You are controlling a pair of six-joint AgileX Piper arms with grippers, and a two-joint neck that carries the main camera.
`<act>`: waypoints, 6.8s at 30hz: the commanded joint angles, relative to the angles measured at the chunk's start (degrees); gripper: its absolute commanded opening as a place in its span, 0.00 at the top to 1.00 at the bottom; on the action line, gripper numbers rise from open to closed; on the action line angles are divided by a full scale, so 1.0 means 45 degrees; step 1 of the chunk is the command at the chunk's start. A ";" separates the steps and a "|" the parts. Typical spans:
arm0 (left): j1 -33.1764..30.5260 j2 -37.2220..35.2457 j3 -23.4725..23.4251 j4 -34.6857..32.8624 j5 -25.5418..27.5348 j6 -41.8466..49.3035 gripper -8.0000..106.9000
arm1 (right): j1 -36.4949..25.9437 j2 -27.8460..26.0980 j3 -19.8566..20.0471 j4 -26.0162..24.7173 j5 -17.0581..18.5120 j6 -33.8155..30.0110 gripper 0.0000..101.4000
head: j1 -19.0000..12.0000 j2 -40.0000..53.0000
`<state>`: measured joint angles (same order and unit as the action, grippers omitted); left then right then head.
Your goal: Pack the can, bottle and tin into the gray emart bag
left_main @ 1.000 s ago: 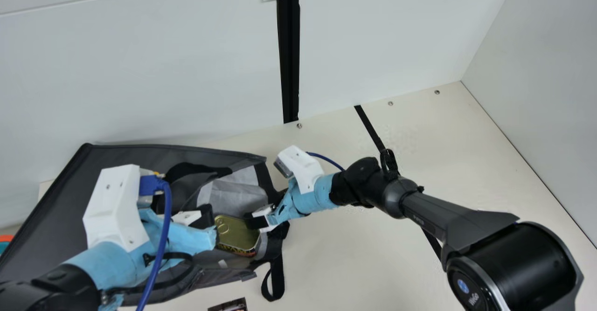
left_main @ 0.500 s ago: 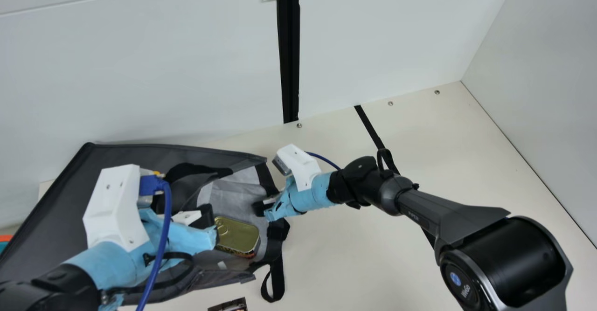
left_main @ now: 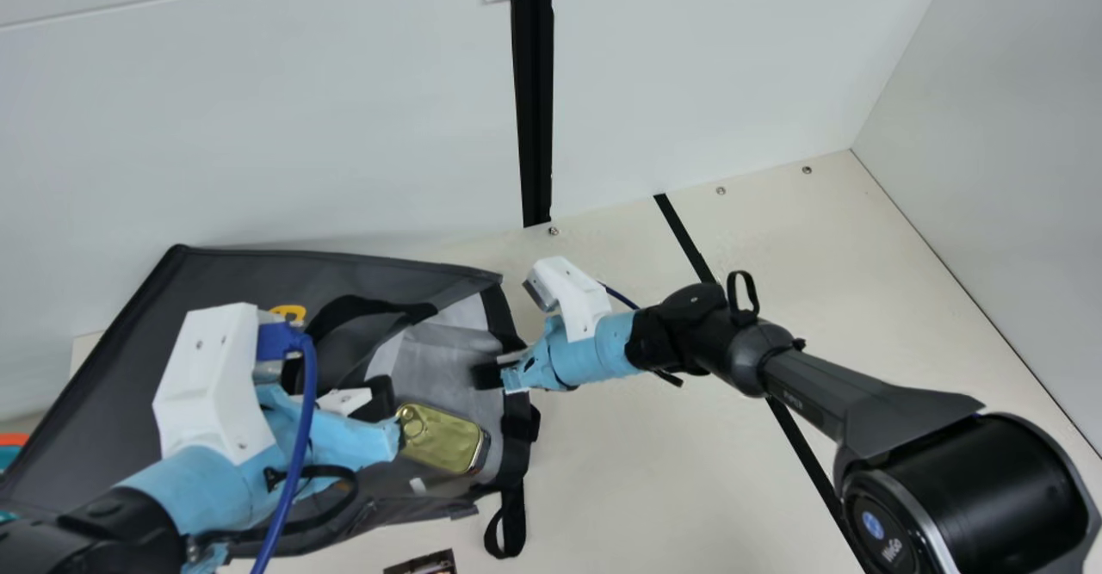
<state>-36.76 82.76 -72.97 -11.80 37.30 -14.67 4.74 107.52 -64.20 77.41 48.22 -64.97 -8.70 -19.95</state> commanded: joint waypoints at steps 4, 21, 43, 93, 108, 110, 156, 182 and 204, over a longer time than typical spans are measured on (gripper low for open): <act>0.0098 0.0109 -0.0183 -0.0040 -0.0169 0.0134 0.84 | -0.0437 -0.0506 0.0108 0.0195 0.1149 0.0688 1.00 | -0.0289 -0.0011; 0.0632 0.0533 -0.1474 -0.0663 -0.1813 0.1020 0.84 | -0.2340 -0.2380 -0.0068 0.0355 0.3906 0.2470 1.00 | -0.0289 -0.0011; 0.1430 0.0654 -0.4083 -0.2094 -0.1001 0.3349 0.84 | -0.3070 -0.5020 -0.1289 0.1978 0.4819 0.5847 1.00 | -0.0289 -0.0011; 0.0700 0.0251 -0.6001 -0.3579 0.7245 0.4603 0.84 | -0.2729 -1.0343 -0.3748 -0.9315 0.4819 0.9089 1.00 | -0.0289 -0.0011; 0.1659 0.1637 -0.7114 -0.3174 0.6624 0.6231 0.84 | -0.3686 -0.9330 -0.3441 -0.8311 0.4819 0.7551 1.00 | -0.0289 -0.0011; 0.1686 0.1837 -0.7171 -0.3227 0.6394 0.6427 0.84 | -0.3805 -0.9159 -0.3455 -0.8236 0.4819 0.7376 1.00 | -0.0289 -0.0011; 0.1886 0.3148 -0.7705 -0.3921 0.4705 0.7501 0.46 | -0.3153 -0.8204 -0.3102 -0.8450 0.3449 0.7278 1.00 | -0.0289 -0.0011; 0.2396 0.1700 -0.7382 -0.5350 0.3331 0.8639 0.15 | -0.3153 -0.8204 -0.3102 -0.8450 0.3449 0.7278 1.00 | -0.0289 -0.0011; 0.3673 -0.1574 -0.4727 -0.2993 0.3315 0.7536 0.15 | -0.3153 -0.8204 -0.3102 -0.8450 0.3449 0.7278 1.00 | -0.0289 -0.0011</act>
<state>-20.50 76.43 -94.76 -26.67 52.03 19.63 -9.45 70.60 -78.16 39.39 63.74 -32.22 -8.70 -19.86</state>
